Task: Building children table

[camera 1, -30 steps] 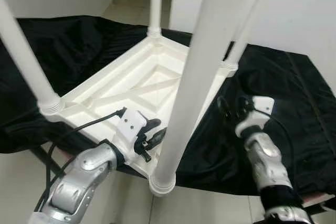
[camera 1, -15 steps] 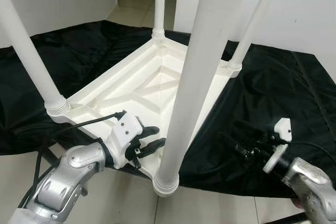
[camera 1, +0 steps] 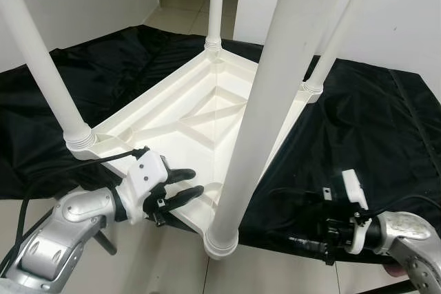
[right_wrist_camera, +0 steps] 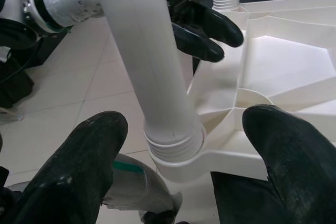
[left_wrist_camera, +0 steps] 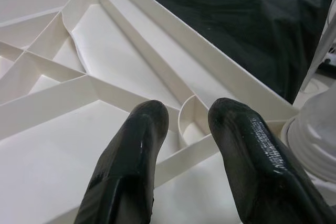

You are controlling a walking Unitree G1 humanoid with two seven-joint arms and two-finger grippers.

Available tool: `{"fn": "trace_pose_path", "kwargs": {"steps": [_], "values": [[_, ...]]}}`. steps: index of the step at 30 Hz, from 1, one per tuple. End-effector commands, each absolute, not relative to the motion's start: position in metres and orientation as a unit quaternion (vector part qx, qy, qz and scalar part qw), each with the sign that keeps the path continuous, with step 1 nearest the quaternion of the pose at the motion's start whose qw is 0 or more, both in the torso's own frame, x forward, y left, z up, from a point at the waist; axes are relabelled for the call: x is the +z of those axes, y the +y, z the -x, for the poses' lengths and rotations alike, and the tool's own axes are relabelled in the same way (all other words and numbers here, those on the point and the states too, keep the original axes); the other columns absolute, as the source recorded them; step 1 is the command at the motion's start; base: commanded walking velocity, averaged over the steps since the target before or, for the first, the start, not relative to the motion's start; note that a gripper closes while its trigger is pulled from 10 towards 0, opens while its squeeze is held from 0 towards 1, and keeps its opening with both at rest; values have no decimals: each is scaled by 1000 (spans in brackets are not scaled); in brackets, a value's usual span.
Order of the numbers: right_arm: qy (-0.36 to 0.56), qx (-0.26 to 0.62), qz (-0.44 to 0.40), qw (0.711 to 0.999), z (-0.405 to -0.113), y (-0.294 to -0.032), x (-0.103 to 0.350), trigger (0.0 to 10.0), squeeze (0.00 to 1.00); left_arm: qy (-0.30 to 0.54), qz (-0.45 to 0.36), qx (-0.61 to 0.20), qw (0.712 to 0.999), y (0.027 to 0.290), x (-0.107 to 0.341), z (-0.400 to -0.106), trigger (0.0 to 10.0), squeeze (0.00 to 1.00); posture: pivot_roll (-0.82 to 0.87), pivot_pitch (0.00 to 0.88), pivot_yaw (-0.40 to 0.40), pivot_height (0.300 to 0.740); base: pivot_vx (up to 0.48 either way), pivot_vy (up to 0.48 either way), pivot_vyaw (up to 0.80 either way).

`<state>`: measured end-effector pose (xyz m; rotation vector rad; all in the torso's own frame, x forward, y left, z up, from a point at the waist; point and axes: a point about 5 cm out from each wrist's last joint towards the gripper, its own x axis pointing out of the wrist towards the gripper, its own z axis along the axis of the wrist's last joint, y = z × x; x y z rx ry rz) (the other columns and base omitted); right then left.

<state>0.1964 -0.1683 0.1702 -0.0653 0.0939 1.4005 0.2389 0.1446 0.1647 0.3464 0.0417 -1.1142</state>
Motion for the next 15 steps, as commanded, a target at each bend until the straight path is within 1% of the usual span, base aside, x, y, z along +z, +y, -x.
{"fn": "trace_pose_path", "kwargs": {"steps": [1,2,3,4,6,7,10,11,13,15], "values": [[42,662,34,748,-195,-161,172,10000,0,21,-183,-515,837,147,164,-243,10000,0,22,56,-68,740,0,0,0],[42,662,34,748,-195,-161,172,10000,0,21,-183,-515,837,147,164,-243,10000,0,22,56,-68,740,0,0,0],[36,671,35,740,-196,-153,171,10000,0,20,-190,-498,846,150,164,-248,10000,0,25,53,-72,740,0,0,0],[36,671,35,740,-196,-153,171,10000,0,20,-190,-498,846,150,164,-248,10000,0,25,53,-72,740,0,0,0],[29,686,34,726,-198,-139,170,10000,0,18,-193,-466,863,156,166,-257,10000,0,29,51,-79,740,0,0,0],[29,686,34,726,-198,-139,170,10000,0,18,-193,-466,863,156,166,-257,10000,0,29,51,-79,740,0,0,0],[26,702,33,711,-201,-125,165,10000,0,10,-192,-446,874,159,169,-264,10000,0,38,47,-89,740,0,0,0],[26,702,33,711,-201,-125,165,10000,0,10,-192,-446,874,159,169,-264,10000,0,38,47,-89,740,0,0,0],[26,713,37,700,-205,-113,159,10000,0,-1,-190,-430,882,160,172,-269,10000,0,44,47,-93,740,0,0,0],[25,713,38,700,-206,-111,158,10000,0,-3,-191,-428,883,160,172,-270,10000,0,47,44,-96,740,0,0,0]]}}
